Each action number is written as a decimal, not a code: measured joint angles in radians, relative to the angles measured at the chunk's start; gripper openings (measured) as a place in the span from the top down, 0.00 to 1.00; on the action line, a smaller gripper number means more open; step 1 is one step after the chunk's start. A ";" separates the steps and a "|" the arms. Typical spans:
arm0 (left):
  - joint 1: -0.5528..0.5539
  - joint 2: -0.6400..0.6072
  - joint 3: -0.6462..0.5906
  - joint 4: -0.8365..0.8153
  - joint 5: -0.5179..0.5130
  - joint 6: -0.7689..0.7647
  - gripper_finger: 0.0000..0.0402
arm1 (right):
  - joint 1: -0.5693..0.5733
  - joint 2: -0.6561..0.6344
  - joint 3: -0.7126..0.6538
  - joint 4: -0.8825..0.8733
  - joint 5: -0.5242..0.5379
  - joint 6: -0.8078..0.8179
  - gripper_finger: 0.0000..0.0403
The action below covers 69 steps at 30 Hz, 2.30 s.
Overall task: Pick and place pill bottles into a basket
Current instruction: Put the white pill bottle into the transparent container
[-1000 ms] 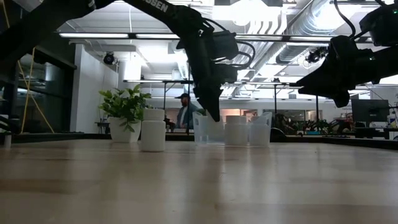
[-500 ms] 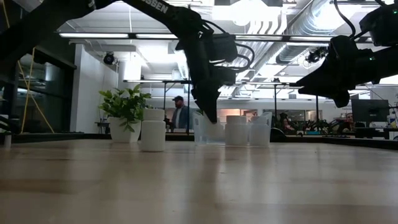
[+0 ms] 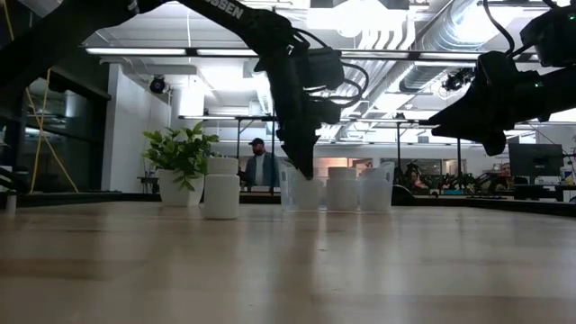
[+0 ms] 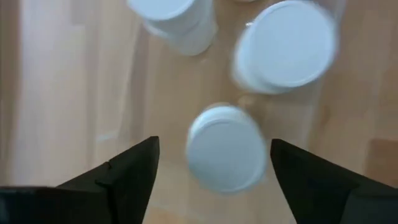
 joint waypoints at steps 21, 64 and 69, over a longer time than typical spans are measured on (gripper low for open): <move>-0.015 0.000 0.397 -0.244 0.062 -0.095 0.13 | 0.000 0.000 0.000 0.000 -0.001 0.023 0.67; -0.314 -0.124 0.453 -0.048 0.148 -0.189 0.38 | 0.000 0.000 0.000 -0.004 -0.008 0.049 0.67; -0.349 -0.130 0.453 0.266 0.145 -0.204 0.38 | 0.000 0.001 0.000 -0.004 0.013 0.048 0.67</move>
